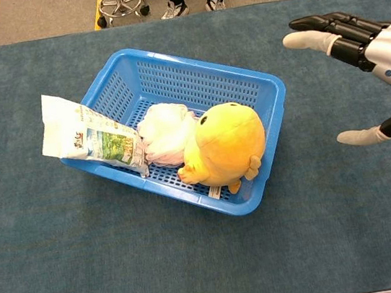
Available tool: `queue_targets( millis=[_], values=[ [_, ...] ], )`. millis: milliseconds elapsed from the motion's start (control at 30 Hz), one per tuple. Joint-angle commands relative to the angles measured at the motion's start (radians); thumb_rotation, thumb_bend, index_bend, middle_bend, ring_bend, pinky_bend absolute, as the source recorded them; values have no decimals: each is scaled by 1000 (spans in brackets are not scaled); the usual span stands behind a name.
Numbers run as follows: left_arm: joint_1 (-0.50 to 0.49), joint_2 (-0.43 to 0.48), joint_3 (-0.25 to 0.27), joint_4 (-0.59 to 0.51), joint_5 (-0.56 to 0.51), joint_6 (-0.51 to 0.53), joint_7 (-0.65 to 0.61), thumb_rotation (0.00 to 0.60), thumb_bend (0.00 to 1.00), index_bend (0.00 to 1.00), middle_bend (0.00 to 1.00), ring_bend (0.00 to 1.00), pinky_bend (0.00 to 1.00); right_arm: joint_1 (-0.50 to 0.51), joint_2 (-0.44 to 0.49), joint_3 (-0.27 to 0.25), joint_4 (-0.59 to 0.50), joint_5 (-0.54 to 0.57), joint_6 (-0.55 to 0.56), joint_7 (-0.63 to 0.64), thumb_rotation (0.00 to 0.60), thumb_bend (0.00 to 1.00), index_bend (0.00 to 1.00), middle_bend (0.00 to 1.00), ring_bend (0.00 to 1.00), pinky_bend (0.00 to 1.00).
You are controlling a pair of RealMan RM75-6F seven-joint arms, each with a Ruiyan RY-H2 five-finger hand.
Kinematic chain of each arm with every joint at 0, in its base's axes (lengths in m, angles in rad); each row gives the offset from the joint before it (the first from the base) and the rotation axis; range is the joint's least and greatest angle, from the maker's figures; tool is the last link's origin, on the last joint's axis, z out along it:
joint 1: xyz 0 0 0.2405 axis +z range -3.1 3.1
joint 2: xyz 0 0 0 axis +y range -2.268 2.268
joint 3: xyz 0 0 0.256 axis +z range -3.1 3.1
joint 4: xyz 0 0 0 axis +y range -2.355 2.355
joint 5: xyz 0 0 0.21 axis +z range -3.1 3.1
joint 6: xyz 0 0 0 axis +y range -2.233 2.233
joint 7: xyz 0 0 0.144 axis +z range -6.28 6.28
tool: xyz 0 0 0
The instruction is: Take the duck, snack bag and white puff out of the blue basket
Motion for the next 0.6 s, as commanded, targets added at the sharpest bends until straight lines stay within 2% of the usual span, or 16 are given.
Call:
queue_targets(
  millis=[33, 333, 600],
  values=[
    [0, 1, 1, 0, -1, -1, -2, 600, 312, 405, 286, 230, 390, 32, -26, 16, -5, 21, -38, -14, 600, 0, 70, 13, 30, 270],
    [8, 3, 5, 13, -8, -1, -25, 600, 312, 405, 286, 231, 397, 132, -113, 41, 27, 68, -146, 15, 600, 0, 65, 12, 29, 261],
    [15, 2, 7, 25, -13, 3, -44, 600, 313, 405, 286, 231, 403, 201, -169, 41, 61, 113, -220, 60, 600, 0, 65, 28, 29, 261]
  ],
)
